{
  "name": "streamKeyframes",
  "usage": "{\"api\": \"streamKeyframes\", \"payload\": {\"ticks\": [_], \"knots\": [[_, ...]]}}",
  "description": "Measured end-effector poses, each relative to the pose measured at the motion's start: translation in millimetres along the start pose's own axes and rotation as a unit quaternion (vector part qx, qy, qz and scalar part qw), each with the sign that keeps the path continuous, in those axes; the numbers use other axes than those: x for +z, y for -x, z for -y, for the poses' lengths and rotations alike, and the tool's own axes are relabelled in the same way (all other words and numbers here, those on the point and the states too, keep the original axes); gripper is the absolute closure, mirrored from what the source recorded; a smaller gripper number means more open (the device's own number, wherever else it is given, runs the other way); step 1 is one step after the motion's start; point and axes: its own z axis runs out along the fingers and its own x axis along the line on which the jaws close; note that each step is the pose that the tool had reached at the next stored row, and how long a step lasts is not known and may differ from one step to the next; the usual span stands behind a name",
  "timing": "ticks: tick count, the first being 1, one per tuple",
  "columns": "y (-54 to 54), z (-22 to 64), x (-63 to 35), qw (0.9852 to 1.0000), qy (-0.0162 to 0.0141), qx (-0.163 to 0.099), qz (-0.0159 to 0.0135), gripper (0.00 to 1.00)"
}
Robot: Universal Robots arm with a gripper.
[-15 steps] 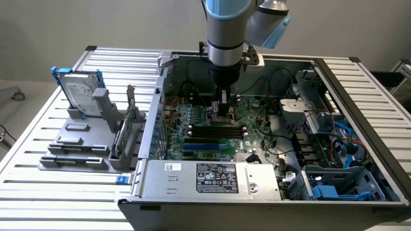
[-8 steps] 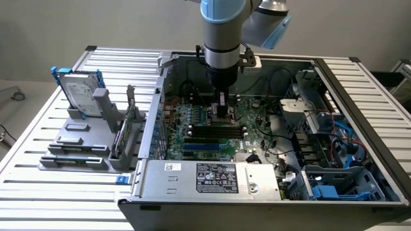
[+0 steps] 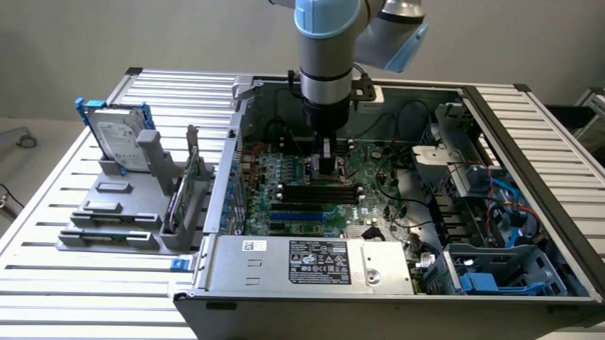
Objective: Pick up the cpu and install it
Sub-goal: 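Place the cpu into insertion slot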
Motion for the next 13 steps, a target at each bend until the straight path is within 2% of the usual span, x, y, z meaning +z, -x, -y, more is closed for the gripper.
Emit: {"api": "streamKeyframes", "payload": {"ticks": [13], "knots": [[0.8,0.9,8.0,1.0,0.002,-0.002,0.0088,0.45]]}}
